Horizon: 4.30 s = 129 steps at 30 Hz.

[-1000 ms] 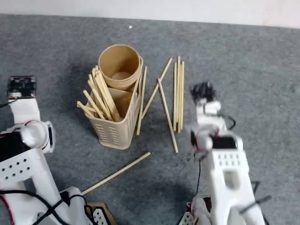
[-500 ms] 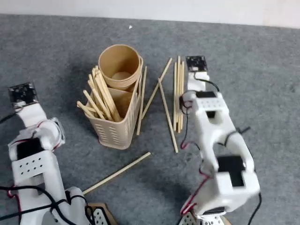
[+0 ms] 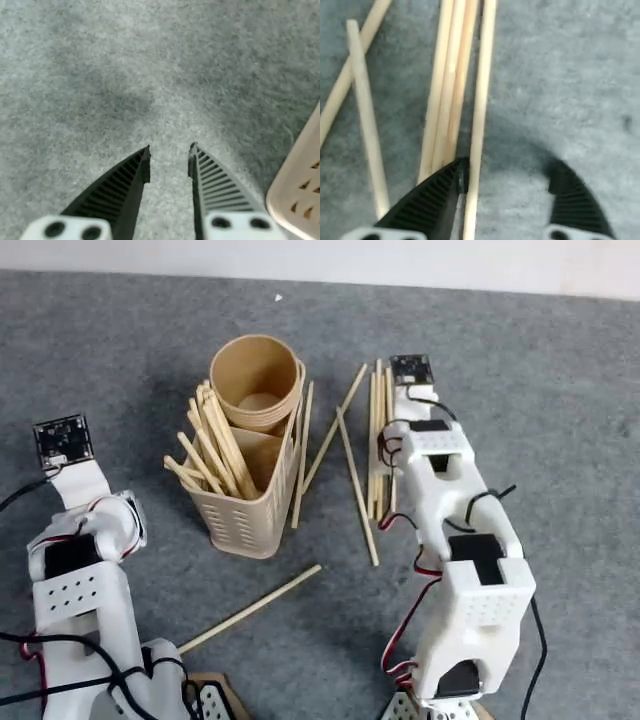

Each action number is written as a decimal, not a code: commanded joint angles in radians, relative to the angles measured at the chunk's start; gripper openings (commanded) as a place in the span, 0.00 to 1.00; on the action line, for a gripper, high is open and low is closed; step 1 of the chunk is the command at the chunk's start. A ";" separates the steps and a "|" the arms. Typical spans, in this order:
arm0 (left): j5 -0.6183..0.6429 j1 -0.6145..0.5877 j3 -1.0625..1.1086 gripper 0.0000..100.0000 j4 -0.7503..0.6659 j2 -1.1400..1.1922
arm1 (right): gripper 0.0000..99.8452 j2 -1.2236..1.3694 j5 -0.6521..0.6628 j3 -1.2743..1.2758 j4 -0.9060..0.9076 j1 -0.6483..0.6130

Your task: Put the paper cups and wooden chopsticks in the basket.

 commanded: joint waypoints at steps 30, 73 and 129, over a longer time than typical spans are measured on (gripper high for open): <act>0.006 0.012 -0.005 0.16 -0.015 -0.008 | 0.01 0.110 -0.009 -0.168 0.257 -0.071; 0.006 0.010 -0.005 0.16 -0.015 -0.008 | 0.01 -0.160 -0.066 -0.214 0.387 0.001; 0.005 0.013 0.016 0.16 -0.020 -0.008 | 0.15 -0.914 0.029 0.073 0.321 -0.038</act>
